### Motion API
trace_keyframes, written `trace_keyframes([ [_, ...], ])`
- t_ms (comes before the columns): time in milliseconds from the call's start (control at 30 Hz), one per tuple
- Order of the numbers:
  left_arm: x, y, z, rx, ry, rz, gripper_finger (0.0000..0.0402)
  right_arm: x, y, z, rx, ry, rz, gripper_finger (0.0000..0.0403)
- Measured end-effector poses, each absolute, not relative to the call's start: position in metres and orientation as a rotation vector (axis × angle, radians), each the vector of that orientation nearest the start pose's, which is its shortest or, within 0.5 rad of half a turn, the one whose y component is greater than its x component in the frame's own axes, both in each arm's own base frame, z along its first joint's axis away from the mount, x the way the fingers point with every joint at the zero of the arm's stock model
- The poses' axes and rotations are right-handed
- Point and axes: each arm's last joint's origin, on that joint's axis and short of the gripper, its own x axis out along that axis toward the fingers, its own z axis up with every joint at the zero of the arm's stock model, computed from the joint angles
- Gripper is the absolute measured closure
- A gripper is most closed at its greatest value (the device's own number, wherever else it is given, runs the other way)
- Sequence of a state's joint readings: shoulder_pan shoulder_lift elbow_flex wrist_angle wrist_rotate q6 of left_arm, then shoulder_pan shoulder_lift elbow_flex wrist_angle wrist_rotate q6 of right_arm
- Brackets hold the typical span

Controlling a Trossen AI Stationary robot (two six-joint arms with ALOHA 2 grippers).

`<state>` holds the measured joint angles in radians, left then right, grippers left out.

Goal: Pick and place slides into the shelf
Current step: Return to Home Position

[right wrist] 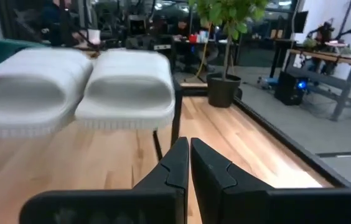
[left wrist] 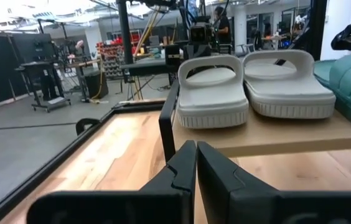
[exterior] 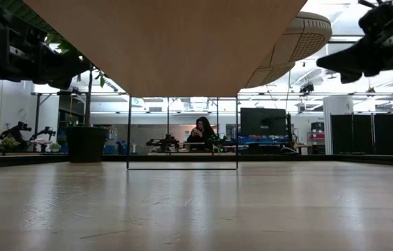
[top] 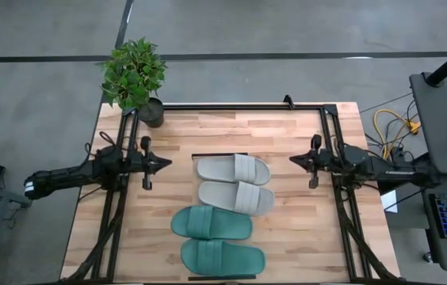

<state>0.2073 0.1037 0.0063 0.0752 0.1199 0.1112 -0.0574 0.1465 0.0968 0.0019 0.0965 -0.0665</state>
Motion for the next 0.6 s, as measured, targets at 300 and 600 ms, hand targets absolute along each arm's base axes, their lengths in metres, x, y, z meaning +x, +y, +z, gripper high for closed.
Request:
trace_keyframes([
  [300,0.102,0.018,0.163,0.106,0.039,0.084,0.0401,0.097,-0.007,0.170,-0.050,-0.032,-0.113,0.0394],
  [600,0.102,0.018,0.162,0.108,0.049,0.079,0.0401,0.099,-0.006,0.165,-0.007,0.024,-0.076,0.0394],
])
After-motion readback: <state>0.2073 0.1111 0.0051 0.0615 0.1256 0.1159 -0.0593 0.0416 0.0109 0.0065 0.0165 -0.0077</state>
